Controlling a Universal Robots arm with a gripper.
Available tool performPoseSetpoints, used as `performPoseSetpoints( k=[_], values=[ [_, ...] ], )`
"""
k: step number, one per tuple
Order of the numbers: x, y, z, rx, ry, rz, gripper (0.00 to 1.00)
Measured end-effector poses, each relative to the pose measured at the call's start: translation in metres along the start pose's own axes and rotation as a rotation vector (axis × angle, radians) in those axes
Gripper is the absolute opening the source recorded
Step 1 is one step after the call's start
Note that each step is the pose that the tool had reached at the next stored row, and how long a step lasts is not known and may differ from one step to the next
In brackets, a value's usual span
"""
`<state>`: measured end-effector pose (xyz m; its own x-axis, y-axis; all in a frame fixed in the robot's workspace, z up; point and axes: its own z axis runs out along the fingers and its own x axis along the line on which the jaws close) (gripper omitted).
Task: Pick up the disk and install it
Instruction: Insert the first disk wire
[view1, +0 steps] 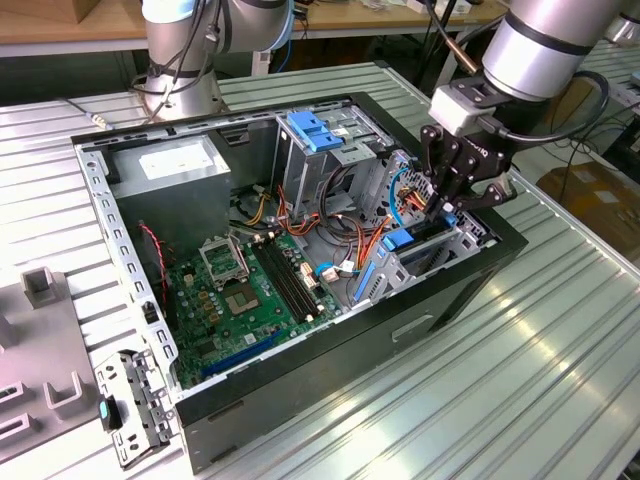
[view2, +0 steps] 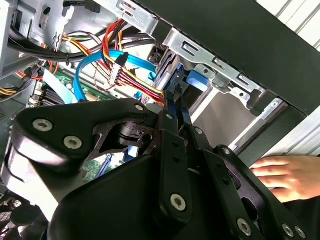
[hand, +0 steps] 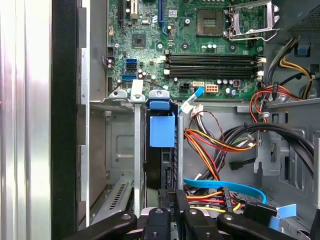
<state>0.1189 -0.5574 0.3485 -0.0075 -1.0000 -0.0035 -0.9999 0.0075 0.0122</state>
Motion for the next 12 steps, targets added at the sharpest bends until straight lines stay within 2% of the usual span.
performPoseSetpoints(
  k=[12],
  values=[
    [0.0026, 0.0008, 0.0012, 0.0001, 0.0001, 0.0, 0.17]
  ],
)
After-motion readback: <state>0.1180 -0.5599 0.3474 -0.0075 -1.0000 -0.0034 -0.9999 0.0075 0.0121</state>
